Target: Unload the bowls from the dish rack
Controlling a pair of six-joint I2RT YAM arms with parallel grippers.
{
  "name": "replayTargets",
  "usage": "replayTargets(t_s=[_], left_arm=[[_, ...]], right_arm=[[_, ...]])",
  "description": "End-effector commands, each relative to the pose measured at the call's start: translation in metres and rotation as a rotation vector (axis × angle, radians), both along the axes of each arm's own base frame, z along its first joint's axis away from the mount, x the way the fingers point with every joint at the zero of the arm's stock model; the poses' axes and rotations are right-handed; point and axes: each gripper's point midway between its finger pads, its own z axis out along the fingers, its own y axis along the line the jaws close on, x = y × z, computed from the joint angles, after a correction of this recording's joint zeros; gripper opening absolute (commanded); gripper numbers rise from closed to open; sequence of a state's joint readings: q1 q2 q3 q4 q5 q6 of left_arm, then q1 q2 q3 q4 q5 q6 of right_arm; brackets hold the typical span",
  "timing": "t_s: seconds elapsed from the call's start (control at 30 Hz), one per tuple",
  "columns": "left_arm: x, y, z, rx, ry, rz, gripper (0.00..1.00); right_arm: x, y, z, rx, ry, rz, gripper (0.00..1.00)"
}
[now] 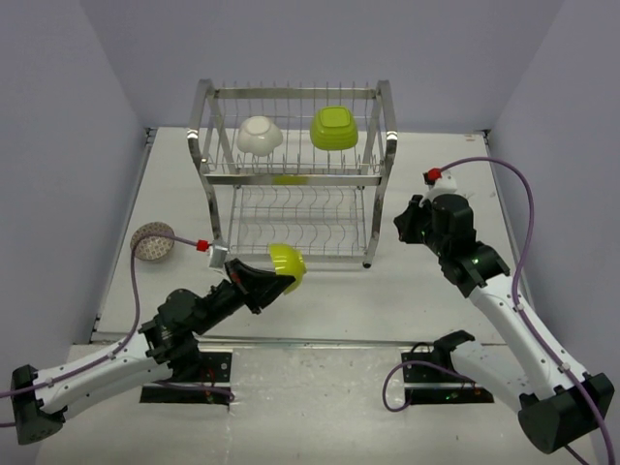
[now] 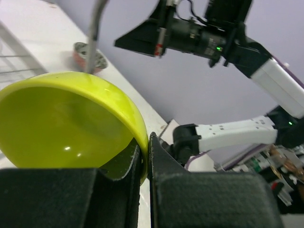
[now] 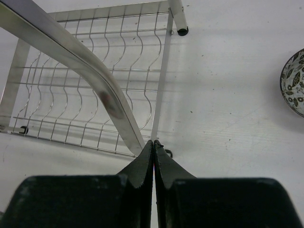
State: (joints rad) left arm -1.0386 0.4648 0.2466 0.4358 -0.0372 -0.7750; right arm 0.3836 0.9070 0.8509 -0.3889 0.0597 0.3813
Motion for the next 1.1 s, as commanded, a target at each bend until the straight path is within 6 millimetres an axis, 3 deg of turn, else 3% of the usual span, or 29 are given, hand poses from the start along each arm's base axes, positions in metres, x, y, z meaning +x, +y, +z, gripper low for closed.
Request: replayTargets(t_s=[0.0, 0.07, 0.23, 0.27, 0.33, 0.37, 0.4, 0.43, 0.47, 0.53, 0.63, 0.83, 0.97, 1.07], left_arm=[[0.023, 0.035, -0.037, 0.127, 0.111, 0.217, 0.0], [0.034, 0.059, -0.046, 0.187, 0.165, 0.34, 0.0], [0.051, 0.103, -0.03, 0.272, 0.227, 0.57, 0.0], [0.055, 0.115, -0.018, 0.281, 0.241, 0.629, 0.0], [0.06, 0.125, -0.03, 0.411, 0.281, 0.702, 0.0], [0.065, 0.138, -0.009, 0.366, 0.307, 0.785, 0.0], [0.068, 0.141, -0.014, 0.42, 0.337, 0.833, 0.0], [0.064, 0.156, -0.026, 0.475, 0.4, 0.891, 0.0], [0.069, 0.163, -0.012, 0.48, 0.401, 0.955, 0.0], [0.063, 0.182, -0.019, 0.546, 0.452, 1.041, 0.0], [0.061, 0.205, -0.011, 0.613, 0.478, 1.17, 0.0], [0.071, 0.226, 0.009, 0.655, 0.447, 1.271, 0.0], [0.082, 0.232, 0.004, 0.694, 0.441, 1.263, 0.0], [0.104, 0.23, -0.004, 0.714, 0.433, 1.208, 0.0]], right_arm=[[0.004, 0.004, 0.028, 0.037, -0.065, 0.016, 0.01], [0.003, 0.004, 0.026, 0.034, -0.063, 0.015, 0.01], [0.003, 0.004, 0.027, 0.036, -0.064, 0.018, 0.01], [0.003, 0.004, 0.026, 0.034, -0.061, 0.018, 0.01], [0.004, 0.004, 0.026, 0.033, -0.059, 0.016, 0.01], [0.004, 0.004, 0.026, 0.034, -0.061, 0.016, 0.01], [0.004, 0.004, 0.025, 0.031, -0.059, 0.017, 0.01], [0.004, 0.004, 0.026, 0.033, -0.061, 0.014, 0.01], [0.003, 0.003, 0.026, 0.033, -0.061, 0.014, 0.01], [0.003, 0.004, 0.025, 0.034, -0.059, 0.018, 0.01], [0.003, 0.005, 0.023, 0.036, -0.054, 0.023, 0.01], [0.002, 0.006, 0.023, 0.042, -0.058, 0.029, 0.01], [0.0, 0.007, 0.025, 0.048, -0.062, 0.033, 0.01], [-0.001, 0.006, 0.027, 0.049, -0.07, 0.033, 0.01]])
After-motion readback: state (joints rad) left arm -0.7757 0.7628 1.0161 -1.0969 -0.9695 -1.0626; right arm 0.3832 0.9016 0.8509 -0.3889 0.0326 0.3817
